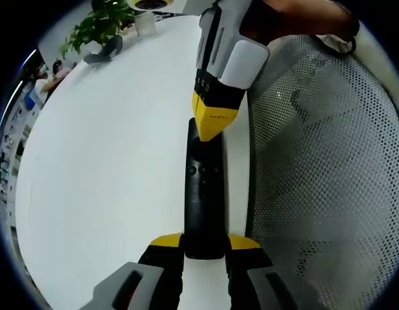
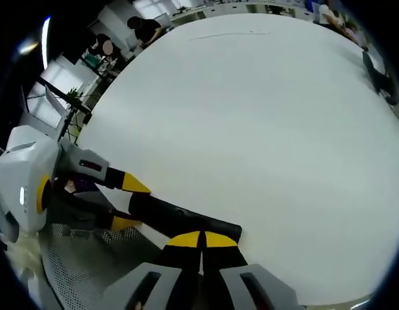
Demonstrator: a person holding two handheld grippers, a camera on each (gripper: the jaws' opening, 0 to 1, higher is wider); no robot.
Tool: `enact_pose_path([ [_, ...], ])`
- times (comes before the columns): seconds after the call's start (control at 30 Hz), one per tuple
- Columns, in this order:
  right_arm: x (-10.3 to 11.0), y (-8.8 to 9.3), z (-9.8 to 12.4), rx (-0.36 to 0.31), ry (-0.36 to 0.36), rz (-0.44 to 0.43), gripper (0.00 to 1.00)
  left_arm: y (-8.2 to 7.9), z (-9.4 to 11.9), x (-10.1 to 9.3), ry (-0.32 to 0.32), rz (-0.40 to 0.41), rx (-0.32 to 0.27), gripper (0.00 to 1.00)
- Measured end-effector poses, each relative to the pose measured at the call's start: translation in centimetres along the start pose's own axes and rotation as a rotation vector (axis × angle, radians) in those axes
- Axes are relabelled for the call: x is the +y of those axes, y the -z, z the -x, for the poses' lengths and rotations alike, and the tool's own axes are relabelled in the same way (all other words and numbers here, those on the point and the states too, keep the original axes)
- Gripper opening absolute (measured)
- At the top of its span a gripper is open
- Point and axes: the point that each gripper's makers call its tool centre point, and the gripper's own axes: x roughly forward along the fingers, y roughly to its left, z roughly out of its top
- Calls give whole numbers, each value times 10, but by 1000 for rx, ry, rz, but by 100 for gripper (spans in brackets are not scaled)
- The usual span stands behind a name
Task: Press the specified remote control buttons in sequence, fully releasing each button before pressing the next.
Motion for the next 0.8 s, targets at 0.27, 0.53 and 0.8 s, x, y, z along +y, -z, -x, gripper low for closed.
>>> enact_pose_path([
  [0.27, -3, -2, -4, 8, 30, -12, 0, 0, 0, 0, 1, 1, -1, 23],
  [0.53, -4, -2, -3, 7, 21, -15, 0, 0, 0, 1, 6, 6, -3, 23],
  [0.8, -5, -4, -3, -9, 5, -59, 0, 0, 0, 0, 2, 9, 0, 23],
])
